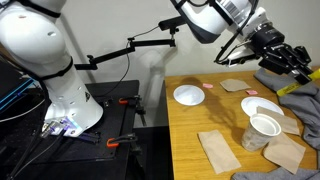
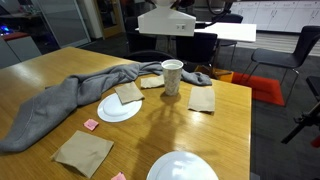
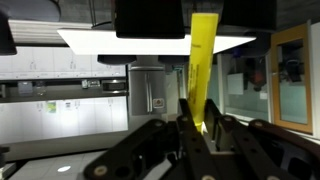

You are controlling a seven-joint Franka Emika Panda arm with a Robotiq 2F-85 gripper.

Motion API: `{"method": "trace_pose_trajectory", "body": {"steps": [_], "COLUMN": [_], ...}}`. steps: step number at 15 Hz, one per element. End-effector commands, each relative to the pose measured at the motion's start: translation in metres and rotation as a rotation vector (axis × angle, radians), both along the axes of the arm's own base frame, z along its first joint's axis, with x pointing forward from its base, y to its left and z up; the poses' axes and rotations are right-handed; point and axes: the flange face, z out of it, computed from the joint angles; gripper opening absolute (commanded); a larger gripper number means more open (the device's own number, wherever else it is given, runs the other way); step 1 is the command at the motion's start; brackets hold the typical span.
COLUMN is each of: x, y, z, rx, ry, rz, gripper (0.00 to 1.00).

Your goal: Put the marker in the cup

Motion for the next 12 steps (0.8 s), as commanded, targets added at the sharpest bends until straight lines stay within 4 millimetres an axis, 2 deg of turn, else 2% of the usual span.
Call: {"method": "trace_pose_trajectory", "body": {"steps": [1, 6, 12], "x": [-0.003, -0.002, 0.007], "y": [-0.006, -0.013, -0.019], "z": [0.006, -0.015, -0.039], "rx": [-0.072, -0.111, -0.083], "ry": [-0.072, -0.045, 0.01], "rz": [-0.149, -0.295, -0.262], "gripper": [0.05, 0.05, 0.05]}}
